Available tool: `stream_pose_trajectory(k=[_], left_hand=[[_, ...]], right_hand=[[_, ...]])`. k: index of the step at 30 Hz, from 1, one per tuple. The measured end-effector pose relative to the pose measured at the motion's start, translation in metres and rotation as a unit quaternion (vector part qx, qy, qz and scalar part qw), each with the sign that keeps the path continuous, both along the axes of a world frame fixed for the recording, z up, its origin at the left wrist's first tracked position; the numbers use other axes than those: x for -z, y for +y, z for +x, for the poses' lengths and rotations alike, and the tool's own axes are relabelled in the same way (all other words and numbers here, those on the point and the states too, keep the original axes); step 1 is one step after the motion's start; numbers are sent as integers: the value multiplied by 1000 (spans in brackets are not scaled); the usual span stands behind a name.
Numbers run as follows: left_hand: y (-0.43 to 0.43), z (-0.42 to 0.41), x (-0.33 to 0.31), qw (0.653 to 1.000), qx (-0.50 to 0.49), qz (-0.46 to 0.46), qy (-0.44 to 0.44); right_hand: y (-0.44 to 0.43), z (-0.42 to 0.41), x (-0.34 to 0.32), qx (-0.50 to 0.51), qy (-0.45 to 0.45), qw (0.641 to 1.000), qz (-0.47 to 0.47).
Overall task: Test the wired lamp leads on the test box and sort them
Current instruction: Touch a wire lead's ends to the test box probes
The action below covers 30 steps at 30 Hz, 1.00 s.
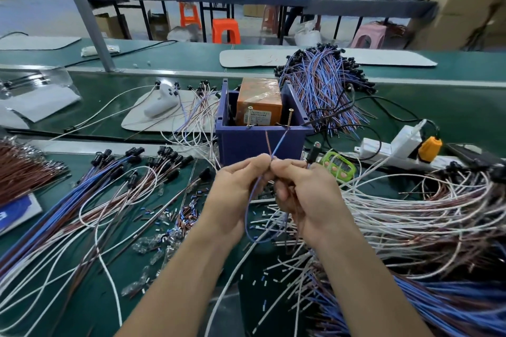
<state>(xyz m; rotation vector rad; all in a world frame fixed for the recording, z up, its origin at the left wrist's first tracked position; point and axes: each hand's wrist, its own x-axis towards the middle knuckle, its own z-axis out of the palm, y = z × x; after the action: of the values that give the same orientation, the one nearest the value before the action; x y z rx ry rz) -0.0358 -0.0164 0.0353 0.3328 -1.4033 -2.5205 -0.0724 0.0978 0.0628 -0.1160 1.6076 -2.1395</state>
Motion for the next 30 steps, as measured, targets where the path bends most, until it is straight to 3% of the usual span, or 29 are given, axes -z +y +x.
stream_pose_trajectory(k=[3, 5, 6, 7, 9, 10, 12, 14, 15, 17, 19, 21, 23, 27, 30], left_hand=[[-4, 6, -11, 998, 43, -35, 6], [-5, 10, -23, 996, -15, -91, -12], [-5, 14, -29, 983, -66, -170, -25], [-4, 18, -33, 949, -122, -287, -40], [2, 29, -42, 830, -203, -516, -62], [6, 35, -48, 780, -210, -585, -76], [19, 41, -57, 725, -165, -661, -101], [35, 43, -62, 714, -79, -684, -127], [45, 44, -64, 723, -31, -676, -136], [67, 47, -63, 736, 50, -659, -143], [90, 49, -56, 690, 67, -707, -139], [104, 50, -49, 622, 26, -772, -129], [118, 49, -44, 620, 25, -776, -114], [135, 45, -36, 644, 60, -754, -117], [137, 43, -27, 629, 59, -764, -132]], right_hand=[[6, 5, -14, -43, 30, 997, 52], [14, 10, -24, -48, 35, 995, 84], [22, 13, -29, -39, 31, 995, 86], [32, 16, -34, -26, 27, 996, 80], [60, 23, -41, -1, 32, 997, 69], [75, 26, -44, 13, 36, 997, 74], [111, 34, -48, 47, 63, 990, 118], [146, 40, -49, 76, 97, 971, 204], [163, 42, -48, 94, 121, 950, 271], [195, 45, -47, 119, 182, 868, 447], [223, 50, -50, 135, 213, 772, 583], [237, 50, -52, 150, 223, 713, 647], [246, 49, -51, 173, 235, 651, 701], [258, 39, -41, 178, 231, 601, 744], [264, 34, -28, 158, 229, 579, 767]])
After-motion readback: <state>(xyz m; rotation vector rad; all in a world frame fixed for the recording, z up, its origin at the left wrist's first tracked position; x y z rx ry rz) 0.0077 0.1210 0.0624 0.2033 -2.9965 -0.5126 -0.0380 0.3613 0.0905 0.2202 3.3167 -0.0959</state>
